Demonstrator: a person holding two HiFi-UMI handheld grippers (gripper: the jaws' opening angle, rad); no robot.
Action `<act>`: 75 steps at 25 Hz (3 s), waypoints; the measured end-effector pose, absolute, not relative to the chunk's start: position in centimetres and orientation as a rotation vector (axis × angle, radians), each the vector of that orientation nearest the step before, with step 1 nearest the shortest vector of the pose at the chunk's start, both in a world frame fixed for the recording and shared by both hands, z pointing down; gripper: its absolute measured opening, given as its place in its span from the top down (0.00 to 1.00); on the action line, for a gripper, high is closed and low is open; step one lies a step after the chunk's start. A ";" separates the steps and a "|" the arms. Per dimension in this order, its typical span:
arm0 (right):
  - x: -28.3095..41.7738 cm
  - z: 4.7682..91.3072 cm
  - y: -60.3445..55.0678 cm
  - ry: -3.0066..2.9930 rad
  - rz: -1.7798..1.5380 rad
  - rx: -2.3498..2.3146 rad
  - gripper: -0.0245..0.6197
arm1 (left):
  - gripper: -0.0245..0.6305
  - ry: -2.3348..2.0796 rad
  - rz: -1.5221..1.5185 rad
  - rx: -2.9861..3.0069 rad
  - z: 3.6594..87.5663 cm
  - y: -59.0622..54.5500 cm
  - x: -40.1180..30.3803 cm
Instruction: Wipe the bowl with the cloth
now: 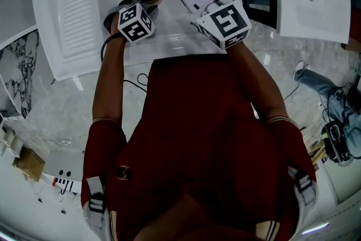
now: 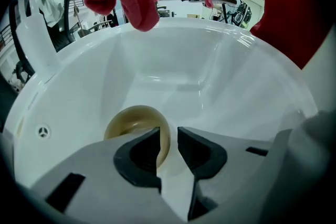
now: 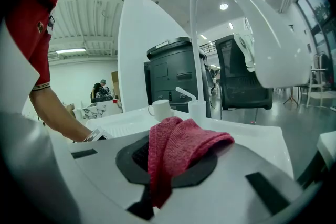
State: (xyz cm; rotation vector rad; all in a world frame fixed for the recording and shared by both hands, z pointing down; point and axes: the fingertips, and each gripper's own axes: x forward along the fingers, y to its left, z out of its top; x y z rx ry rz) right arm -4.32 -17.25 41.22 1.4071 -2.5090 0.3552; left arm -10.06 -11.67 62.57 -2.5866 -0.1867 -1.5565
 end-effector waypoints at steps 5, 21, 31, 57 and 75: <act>-4.2 41.2 -17.1 -2.506 0.365 1.408 0.92 | 0.83 -0.178 -1.583 -2.549 63.2 -11.9 -10.1; -3.8 41.4 -16.6 -2.497 0.386 1.395 0.92 | 0.90 -0.141 -1.634 -2.525 64.6 -12.3 -10.1; -3.5 41.1 -16.3 -2.515 0.373 1.382 0.92 | 0.92 -0.023 -1.559 -2.592 63.1 -13.1 -9.5; -3.8 36.2 -12.7 -2.687 0.210 1.239 0.92 | 0.93 0.639 -0.874 -3.008 45.3 -14.0 -7.9; -5.7 29.7 -7.8 -2.780 -0.262 0.952 0.92 | 0.93 0.897 -0.048 -3.311 34.5 -9.9 -8.5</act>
